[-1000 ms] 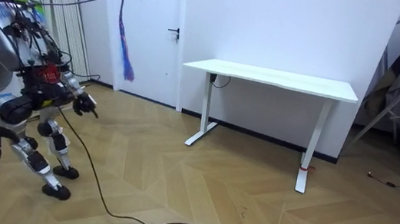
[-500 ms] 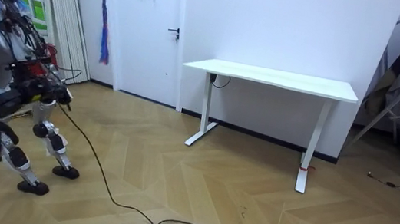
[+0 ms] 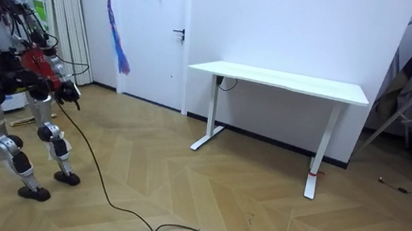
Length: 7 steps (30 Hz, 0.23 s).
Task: Mop floor
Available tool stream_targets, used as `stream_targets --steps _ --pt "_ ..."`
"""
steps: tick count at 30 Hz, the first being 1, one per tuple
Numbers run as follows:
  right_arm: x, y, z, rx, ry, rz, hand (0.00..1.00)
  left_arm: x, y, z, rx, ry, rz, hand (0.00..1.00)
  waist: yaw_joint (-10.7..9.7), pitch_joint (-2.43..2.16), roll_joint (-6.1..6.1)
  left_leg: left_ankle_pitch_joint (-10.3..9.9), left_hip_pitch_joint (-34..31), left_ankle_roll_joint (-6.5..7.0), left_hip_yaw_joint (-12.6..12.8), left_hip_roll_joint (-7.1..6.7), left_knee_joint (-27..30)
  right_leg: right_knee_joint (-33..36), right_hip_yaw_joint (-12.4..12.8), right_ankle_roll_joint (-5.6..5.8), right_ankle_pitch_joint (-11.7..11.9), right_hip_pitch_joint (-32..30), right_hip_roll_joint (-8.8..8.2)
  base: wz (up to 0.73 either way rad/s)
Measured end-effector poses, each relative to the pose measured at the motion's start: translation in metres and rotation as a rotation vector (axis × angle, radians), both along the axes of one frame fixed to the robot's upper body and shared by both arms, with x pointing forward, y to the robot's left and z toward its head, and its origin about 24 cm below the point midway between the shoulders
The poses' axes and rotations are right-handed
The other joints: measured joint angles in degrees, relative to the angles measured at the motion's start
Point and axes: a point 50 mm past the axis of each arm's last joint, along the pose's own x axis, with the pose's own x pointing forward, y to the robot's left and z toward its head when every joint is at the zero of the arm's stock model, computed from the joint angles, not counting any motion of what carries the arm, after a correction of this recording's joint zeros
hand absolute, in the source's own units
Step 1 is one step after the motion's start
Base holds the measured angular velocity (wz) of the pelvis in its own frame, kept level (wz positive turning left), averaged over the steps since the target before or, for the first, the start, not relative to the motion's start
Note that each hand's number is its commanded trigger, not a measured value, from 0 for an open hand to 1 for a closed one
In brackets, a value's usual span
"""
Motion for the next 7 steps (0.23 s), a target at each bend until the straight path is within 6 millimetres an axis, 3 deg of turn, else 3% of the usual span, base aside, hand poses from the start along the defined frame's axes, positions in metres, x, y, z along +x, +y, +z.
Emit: stream_targets --steps 2,7 --pt "0.0 0.0 0.0 0.003 0.011 0.017 1.0 -0.003 -0.002 -0.001 0.004 0.019 -0.02 0.0 0.1 0.3 -0.72 0.0 2.2 -0.17 0.4 0.22 -0.8 -1.2 0.0 -0.15 0.2 2.1 0.13 -0.09" --pt "0.004 0.009 -0.003 0.035 -0.016 -0.001 1.0 -0.014 -0.012 -0.005 -0.01 0.1 -0.111 0.0 -0.1 0.59 -0.43 -0.4 7.4 -0.8 1.4 1.16 -3.5 -6.1 0.3 -0.6 1.9 8.2 1.29 -0.13"
